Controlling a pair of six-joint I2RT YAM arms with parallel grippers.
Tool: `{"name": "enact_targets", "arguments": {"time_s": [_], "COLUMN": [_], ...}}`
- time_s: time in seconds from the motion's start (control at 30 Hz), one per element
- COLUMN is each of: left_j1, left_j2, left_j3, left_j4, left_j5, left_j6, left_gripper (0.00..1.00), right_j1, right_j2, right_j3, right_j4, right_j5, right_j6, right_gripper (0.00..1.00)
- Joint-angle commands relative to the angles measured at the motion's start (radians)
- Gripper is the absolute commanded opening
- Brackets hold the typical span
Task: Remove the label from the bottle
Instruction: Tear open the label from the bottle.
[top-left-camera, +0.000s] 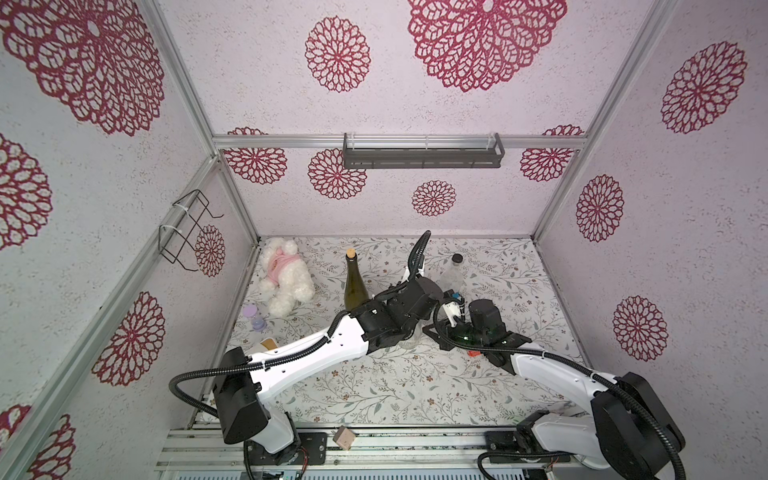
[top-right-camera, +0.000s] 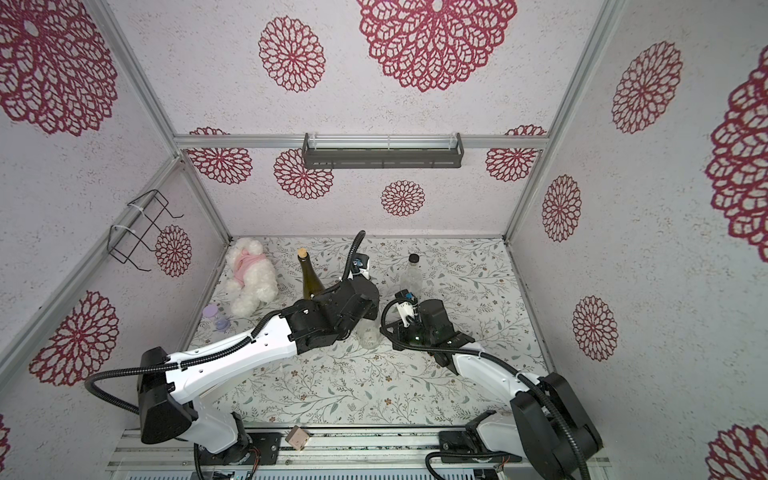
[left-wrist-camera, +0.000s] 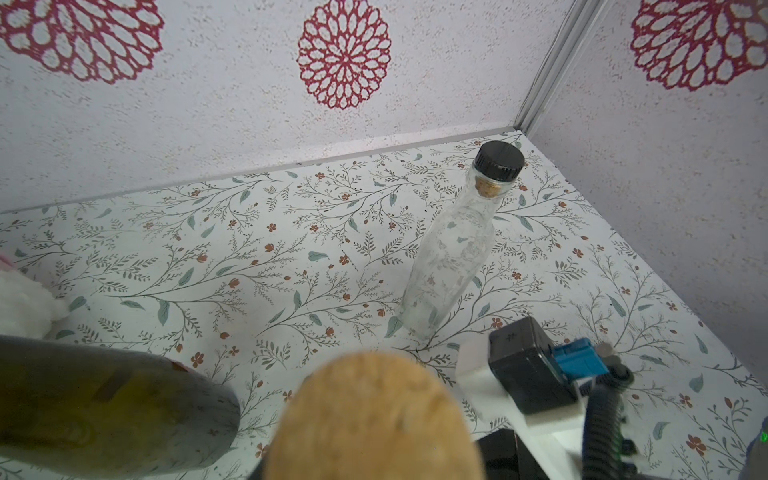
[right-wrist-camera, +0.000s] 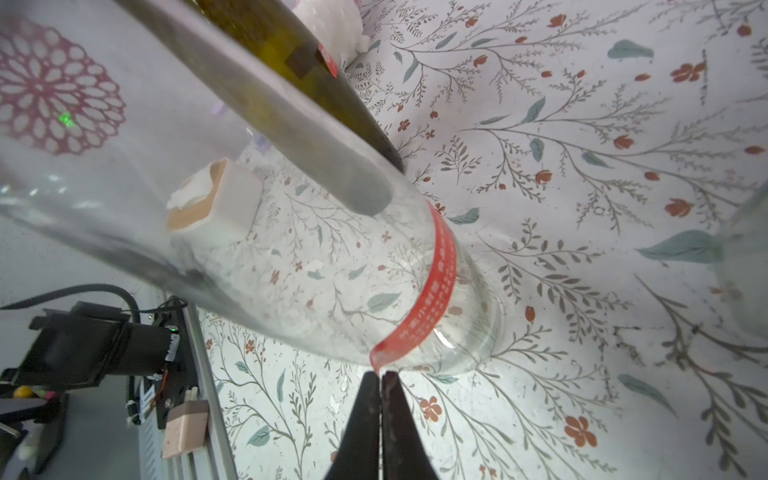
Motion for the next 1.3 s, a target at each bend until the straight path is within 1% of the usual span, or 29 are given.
{"name": "enact_targets", "arguments": {"time_s": [0.0, 0.17, 0.77, 0.93, 1.27], "left_j1": [0.010, 0.015, 0.043, 0.049, 0.048], "left_j2": [0.018, 0.014, -0.015, -0.012, -0.006], "left_j3": [0.011, 0.009, -0.022, -0.020, -0.017], "left_j4": [-0.015, -0.016, 0.008, 0.006, 0.006], "left_j5": [0.030, 0.036, 0.154, 0.178, 0.177], "left_j6": [-0.022, -0.018, 0.070, 0.078, 0.089], "left_gripper": [0.28, 0.28, 0.27, 0.28, 0.28], "right_j1": [-0.006, -0.006, -0.042, -0.050, -0.055], "right_j2": [-0.020, -0.026, -0.053, -0.064, -0.075], "right_j3": [-0.003, -0.009, -0.026, -0.034, -0.035], "right_j4": [0.032, 0.034, 0.000, -0.012, -0.031], "right_j5": [0.020, 0.022, 0.015, 0.014, 0.020], "right_j6": [0.001, 0.001, -0.018, -0.025, -0.028], "right_gripper": [0.02, 0.00, 0.00, 0.00, 0.00]}}
